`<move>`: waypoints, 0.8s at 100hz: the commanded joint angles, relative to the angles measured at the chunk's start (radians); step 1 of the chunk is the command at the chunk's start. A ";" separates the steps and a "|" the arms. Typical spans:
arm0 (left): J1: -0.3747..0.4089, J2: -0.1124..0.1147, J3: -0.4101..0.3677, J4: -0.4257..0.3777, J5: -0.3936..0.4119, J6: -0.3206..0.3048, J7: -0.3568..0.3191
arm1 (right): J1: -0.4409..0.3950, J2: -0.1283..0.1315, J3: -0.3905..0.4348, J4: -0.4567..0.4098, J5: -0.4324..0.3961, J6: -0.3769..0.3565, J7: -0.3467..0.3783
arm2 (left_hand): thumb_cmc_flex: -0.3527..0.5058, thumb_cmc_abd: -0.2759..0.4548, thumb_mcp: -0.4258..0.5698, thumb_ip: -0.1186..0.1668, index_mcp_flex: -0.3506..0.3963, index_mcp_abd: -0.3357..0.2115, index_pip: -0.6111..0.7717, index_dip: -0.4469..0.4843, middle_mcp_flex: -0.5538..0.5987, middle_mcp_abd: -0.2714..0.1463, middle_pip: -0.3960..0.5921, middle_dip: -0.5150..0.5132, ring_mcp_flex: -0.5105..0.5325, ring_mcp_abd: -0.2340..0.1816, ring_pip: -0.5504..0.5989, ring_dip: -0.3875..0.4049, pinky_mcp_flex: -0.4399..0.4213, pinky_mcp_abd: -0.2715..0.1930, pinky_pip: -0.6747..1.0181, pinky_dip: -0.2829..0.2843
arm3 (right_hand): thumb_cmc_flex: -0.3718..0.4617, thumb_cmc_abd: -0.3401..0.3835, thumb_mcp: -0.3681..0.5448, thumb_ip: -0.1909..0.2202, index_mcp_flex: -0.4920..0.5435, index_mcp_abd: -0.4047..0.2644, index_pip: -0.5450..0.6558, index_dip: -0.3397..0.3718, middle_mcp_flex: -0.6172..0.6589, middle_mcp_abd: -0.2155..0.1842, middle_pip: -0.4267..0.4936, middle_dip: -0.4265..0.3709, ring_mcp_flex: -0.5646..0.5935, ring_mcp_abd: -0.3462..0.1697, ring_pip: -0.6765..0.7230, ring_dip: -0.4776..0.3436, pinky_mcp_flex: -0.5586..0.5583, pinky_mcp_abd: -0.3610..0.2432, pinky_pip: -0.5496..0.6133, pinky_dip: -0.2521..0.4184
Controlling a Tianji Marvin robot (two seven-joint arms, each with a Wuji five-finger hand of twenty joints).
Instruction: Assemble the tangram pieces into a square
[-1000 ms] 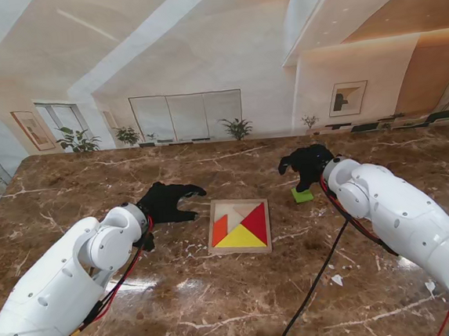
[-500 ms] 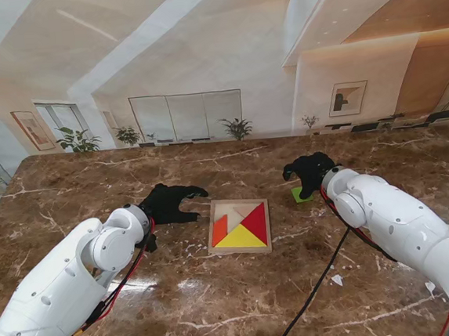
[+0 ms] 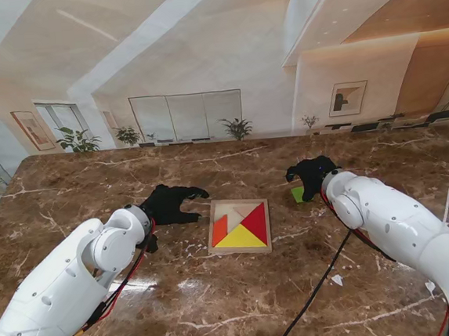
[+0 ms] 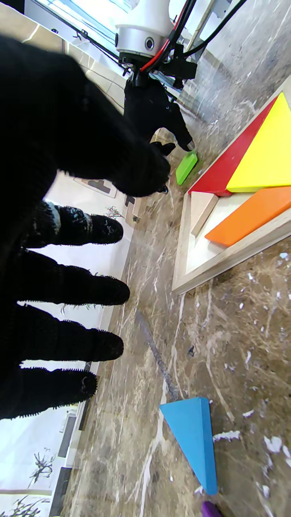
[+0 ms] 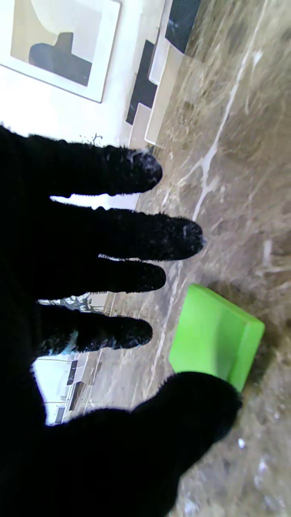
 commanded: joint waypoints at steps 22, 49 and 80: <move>0.005 -0.004 0.002 0.000 -0.004 0.010 0.003 | -0.006 -0.008 -0.002 0.020 0.017 0.031 0.019 | 0.010 0.045 -0.037 0.024 0.012 -0.015 -0.007 -0.018 0.010 -0.015 -0.007 -0.005 -0.005 0.003 -0.018 -0.004 -0.021 0.011 -0.031 0.014 | -0.049 0.030 0.014 -0.002 -0.045 0.040 0.012 -0.006 -0.021 -0.001 0.021 -0.006 -0.018 -0.005 0.022 0.002 -0.011 0.000 0.024 0.001; 0.010 -0.003 -0.002 -0.003 -0.007 0.013 -0.003 | -0.042 0.002 0.046 -0.018 -0.003 0.056 0.043 | 0.022 0.054 -0.058 0.026 0.012 -0.017 -0.007 -0.018 0.010 -0.014 -0.008 -0.004 -0.006 0.001 -0.019 -0.003 -0.022 0.009 -0.035 0.017 | -0.044 0.029 0.019 -0.001 0.029 0.056 0.051 0.006 -0.002 0.009 0.025 -0.008 -0.004 0.000 0.027 0.000 -0.006 0.004 0.027 0.000; 0.004 -0.004 0.005 0.000 -0.012 0.013 -0.004 | -0.074 0.009 0.075 -0.041 -0.015 0.057 0.056 | 0.029 0.058 -0.073 0.029 0.012 -0.018 -0.006 -0.017 0.007 -0.015 -0.009 -0.004 -0.008 0.000 -0.020 -0.003 -0.023 0.008 -0.037 0.020 | -0.040 0.012 0.031 -0.004 0.156 0.046 0.099 0.026 0.017 0.012 0.029 -0.009 0.013 -0.002 0.040 0.002 0.001 0.004 0.029 -0.002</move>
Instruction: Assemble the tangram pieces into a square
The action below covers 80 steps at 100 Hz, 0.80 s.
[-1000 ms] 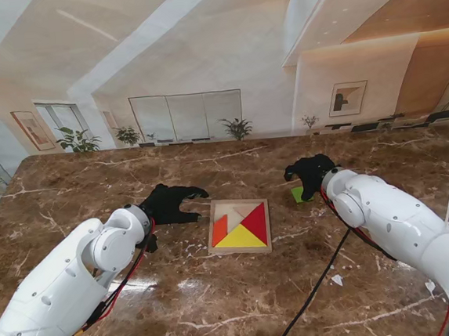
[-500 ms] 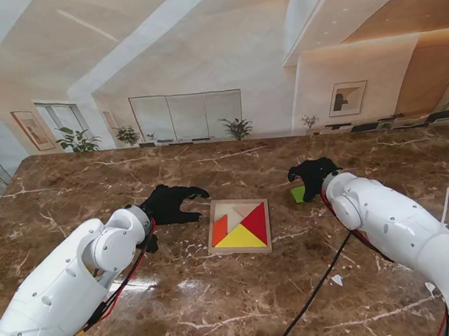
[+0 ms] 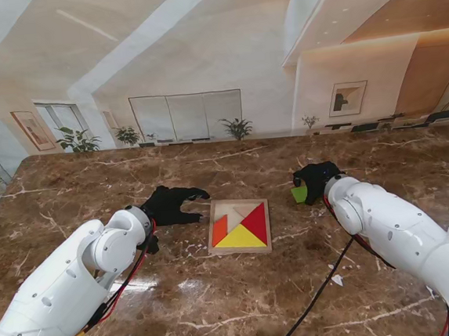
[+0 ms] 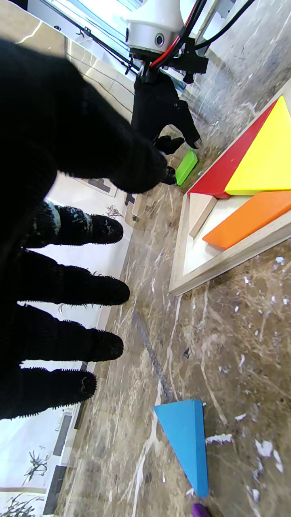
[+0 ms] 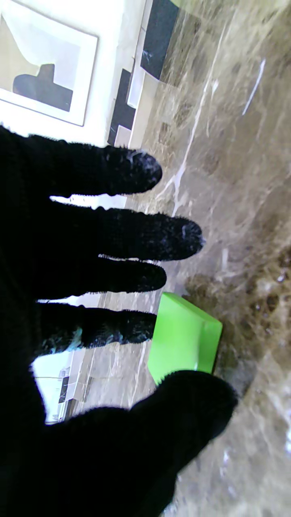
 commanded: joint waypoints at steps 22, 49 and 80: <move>0.000 -0.003 0.004 0.001 -0.005 0.008 -0.006 | -0.016 -0.003 -0.012 0.015 0.010 0.006 -0.002 | 0.031 0.027 -0.025 0.019 0.011 -0.018 -0.006 -0.017 0.007 -0.014 -0.009 -0.004 -0.008 -0.001 -0.020 -0.003 -0.021 0.008 -0.026 0.022 | -0.026 -0.031 0.048 -0.009 0.139 -0.026 0.123 0.072 0.039 0.009 0.024 -0.004 0.030 -0.001 0.037 -0.001 0.016 0.005 0.039 -0.005; 0.001 -0.003 0.004 -0.001 -0.009 0.013 -0.008 | -0.036 0.000 0.016 -0.010 -0.003 0.012 0.003 | 0.035 0.033 -0.034 0.020 0.011 -0.018 -0.006 -0.018 0.005 -0.012 -0.010 -0.005 -0.009 0.000 -0.020 -0.003 -0.022 0.005 -0.029 0.023 | -0.006 -0.065 0.061 -0.014 0.186 -0.050 0.252 0.153 0.011 0.009 0.030 -0.004 0.006 -0.007 0.038 -0.004 0.003 -0.003 0.040 -0.011; 0.001 -0.003 0.004 -0.002 -0.016 0.018 -0.015 | -0.041 0.005 0.025 -0.023 -0.012 -0.005 0.018 | 0.041 0.039 -0.046 0.022 0.012 -0.020 -0.006 -0.017 0.003 -0.010 -0.011 -0.005 -0.011 0.000 -0.021 -0.002 -0.024 0.007 -0.035 0.025 | -0.002 -0.086 0.063 -0.034 0.196 -0.098 0.373 0.253 -0.128 -0.010 0.043 -0.004 -0.157 -0.004 -0.012 0.008 -0.060 -0.036 0.039 -0.001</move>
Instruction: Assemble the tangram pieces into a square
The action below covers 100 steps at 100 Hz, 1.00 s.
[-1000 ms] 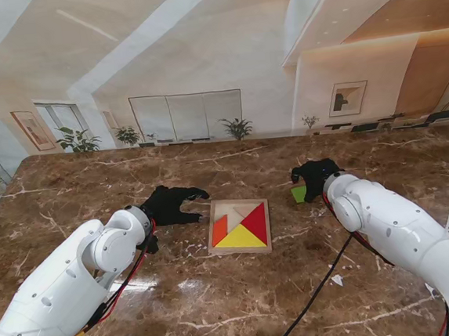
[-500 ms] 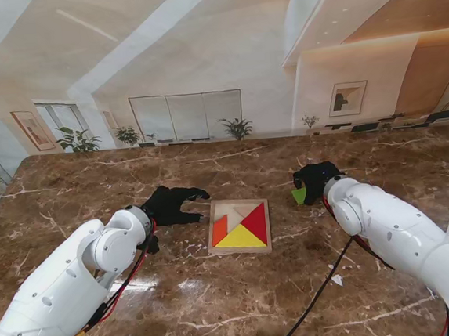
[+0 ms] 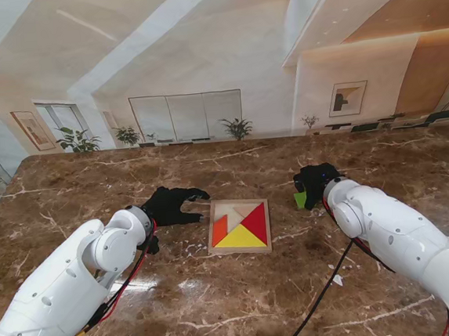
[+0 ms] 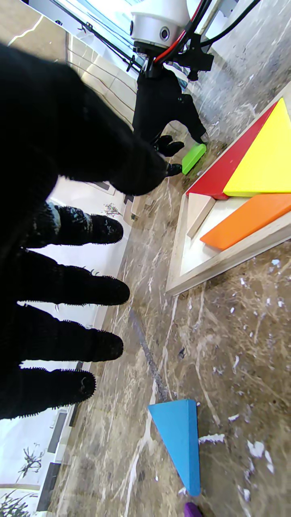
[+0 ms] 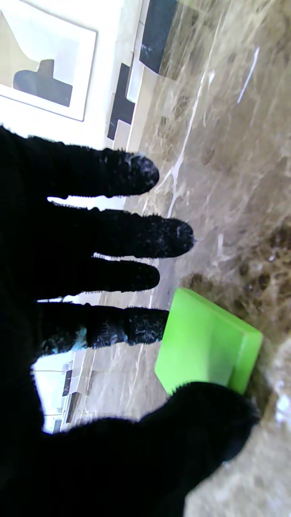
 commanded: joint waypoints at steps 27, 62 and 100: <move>0.004 -0.001 0.001 -0.005 -0.005 0.010 -0.011 | -0.014 0.001 0.002 0.004 0.011 -0.015 0.038 | 0.024 0.034 -0.035 0.023 0.012 -0.020 -0.007 -0.018 0.001 -0.007 -0.012 -0.006 -0.009 -0.002 -0.021 -0.003 -0.023 0.009 -0.025 0.026 | 0.054 -0.037 0.045 -0.081 0.118 -0.138 0.243 0.023 0.169 -0.022 -0.061 -0.045 0.080 0.057 -0.042 -0.013 0.058 0.027 0.055 0.015; 0.006 0.000 0.000 -0.008 -0.009 0.015 -0.019 | -0.021 -0.002 0.013 0.011 0.024 -0.030 0.034 | 0.029 0.040 -0.048 0.025 0.012 -0.020 -0.007 -0.018 -0.001 -0.006 -0.014 -0.006 -0.008 -0.003 -0.021 -0.002 -0.024 0.011 -0.030 0.028 | 0.146 -0.103 0.036 -0.137 0.200 -0.160 0.291 -0.047 0.544 -0.008 -0.158 -0.083 0.319 0.044 -0.061 -0.024 0.213 0.089 0.093 0.008; 0.008 0.001 -0.004 -0.008 -0.006 0.015 -0.018 | 0.002 -0.019 -0.022 0.062 0.070 -0.062 -0.003 | 0.032 0.042 -0.057 0.027 0.018 -0.018 -0.006 -0.018 -0.002 -0.006 -0.014 -0.006 -0.008 -0.003 -0.022 -0.001 -0.023 0.011 -0.034 0.030 | 0.218 -0.124 0.017 -0.154 0.296 -0.173 0.299 -0.170 0.801 -0.006 -0.168 0.018 0.516 0.022 0.025 0.013 0.334 0.119 0.144 0.006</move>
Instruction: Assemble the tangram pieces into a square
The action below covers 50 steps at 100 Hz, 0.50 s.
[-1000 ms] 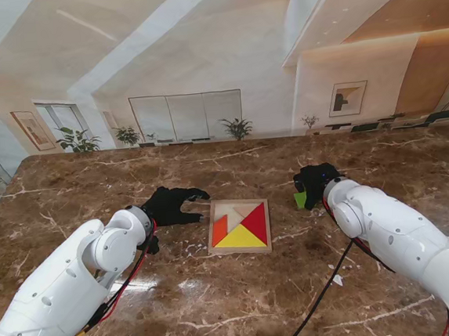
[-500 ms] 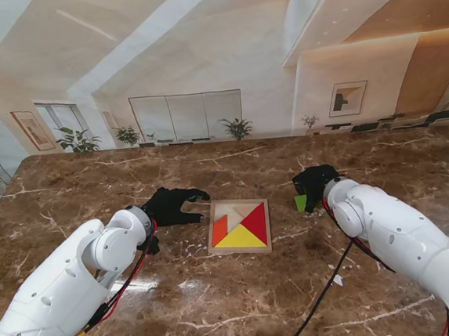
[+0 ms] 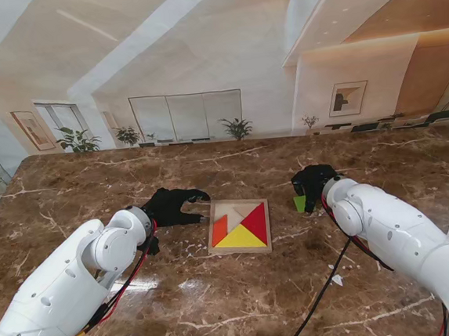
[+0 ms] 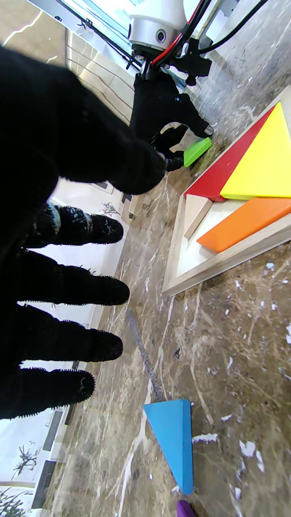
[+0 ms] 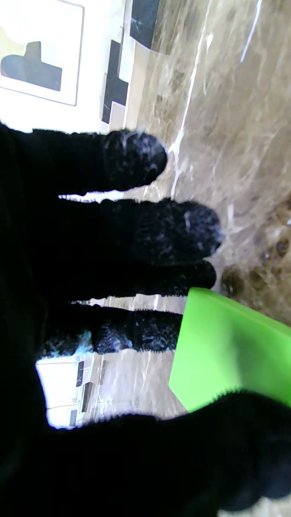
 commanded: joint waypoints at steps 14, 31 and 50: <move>0.005 0.000 -0.002 0.003 0.003 0.000 0.003 | -0.024 -0.003 -0.002 0.012 0.005 0.001 0.031 | 0.024 0.027 -0.021 0.018 0.022 -0.016 -0.005 -0.017 -0.001 -0.004 -0.011 -0.006 -0.009 -0.003 -0.011 -0.001 -0.018 0.011 -0.023 0.031 | 0.149 0.057 0.075 0.070 0.135 -0.133 0.094 -0.022 0.175 -0.060 0.101 0.116 0.075 -0.018 0.076 0.036 0.039 0.034 0.062 0.003; 0.003 -0.001 -0.001 0.006 0.003 0.000 0.006 | -0.027 -0.003 0.003 0.012 0.008 -0.004 0.035 | 0.024 0.027 -0.022 0.019 0.023 -0.017 -0.006 -0.018 -0.001 -0.005 -0.012 -0.006 -0.009 -0.004 -0.011 -0.001 -0.019 0.012 -0.026 0.031 | 0.155 0.048 0.072 0.071 0.127 -0.070 -0.051 -0.086 0.213 -0.076 0.114 0.132 0.074 -0.013 0.102 0.050 0.049 0.027 0.069 -0.002; 0.002 -0.001 0.000 0.008 0.003 -0.001 0.006 | -0.028 -0.003 0.006 0.013 0.012 -0.011 0.039 | 0.024 0.027 -0.023 0.019 0.025 -0.016 -0.007 -0.018 -0.003 -0.004 -0.012 -0.006 -0.010 -0.002 -0.011 -0.001 -0.019 0.010 -0.030 0.031 | 0.160 0.062 0.073 0.075 0.170 -0.038 -0.166 -0.090 0.232 -0.059 0.117 0.142 0.075 -0.005 0.111 0.056 0.049 0.020 0.070 -0.006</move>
